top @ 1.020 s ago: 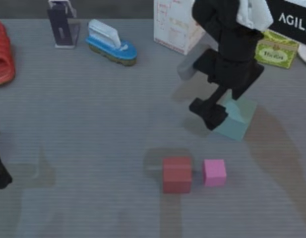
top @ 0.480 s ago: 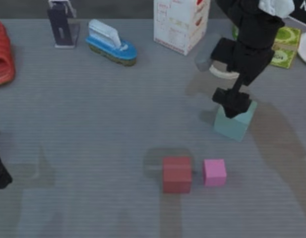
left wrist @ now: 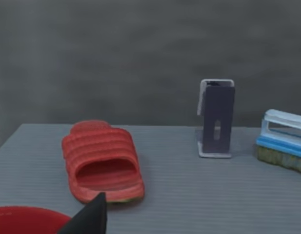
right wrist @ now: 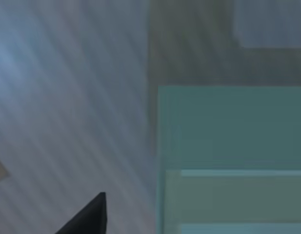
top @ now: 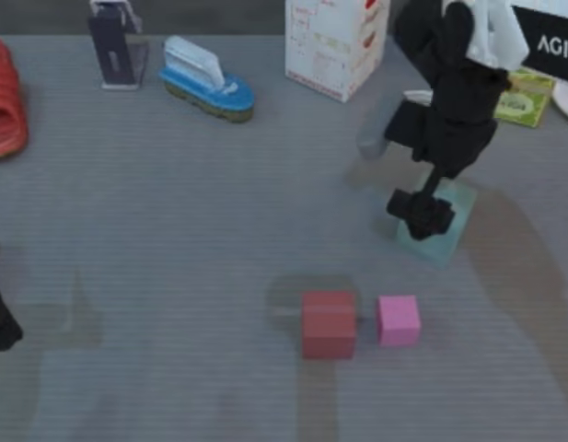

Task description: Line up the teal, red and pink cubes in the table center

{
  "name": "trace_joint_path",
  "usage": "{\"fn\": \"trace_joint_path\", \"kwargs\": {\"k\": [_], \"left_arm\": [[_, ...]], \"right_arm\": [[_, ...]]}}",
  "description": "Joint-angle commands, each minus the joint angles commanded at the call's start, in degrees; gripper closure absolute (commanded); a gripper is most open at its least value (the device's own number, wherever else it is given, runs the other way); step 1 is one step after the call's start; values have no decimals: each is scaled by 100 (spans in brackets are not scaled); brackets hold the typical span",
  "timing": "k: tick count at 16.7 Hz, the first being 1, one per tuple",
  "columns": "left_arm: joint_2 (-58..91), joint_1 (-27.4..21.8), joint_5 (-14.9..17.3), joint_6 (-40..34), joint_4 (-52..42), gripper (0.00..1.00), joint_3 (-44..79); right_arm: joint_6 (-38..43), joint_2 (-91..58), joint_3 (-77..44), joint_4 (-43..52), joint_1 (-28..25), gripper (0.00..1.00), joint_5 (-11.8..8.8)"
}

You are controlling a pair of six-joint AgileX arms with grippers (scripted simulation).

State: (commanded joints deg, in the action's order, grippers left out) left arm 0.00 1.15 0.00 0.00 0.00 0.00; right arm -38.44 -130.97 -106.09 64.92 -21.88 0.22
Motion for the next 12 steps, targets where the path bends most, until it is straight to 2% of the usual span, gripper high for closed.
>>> {"fn": "trace_joint_path", "kwargs": {"k": [4, 8, 12], "left_arm": [[0, 0, 0, 0, 0, 0, 0], [0, 0, 0, 0, 0, 0, 0], [0, 0, 0, 0, 0, 0, 0]], "right_arm": [[-3, -209, 586, -790, 4, 0, 2], [-4, -231, 638, -849, 4, 0, 2], [-4, -231, 638, -849, 4, 30, 2]]}}
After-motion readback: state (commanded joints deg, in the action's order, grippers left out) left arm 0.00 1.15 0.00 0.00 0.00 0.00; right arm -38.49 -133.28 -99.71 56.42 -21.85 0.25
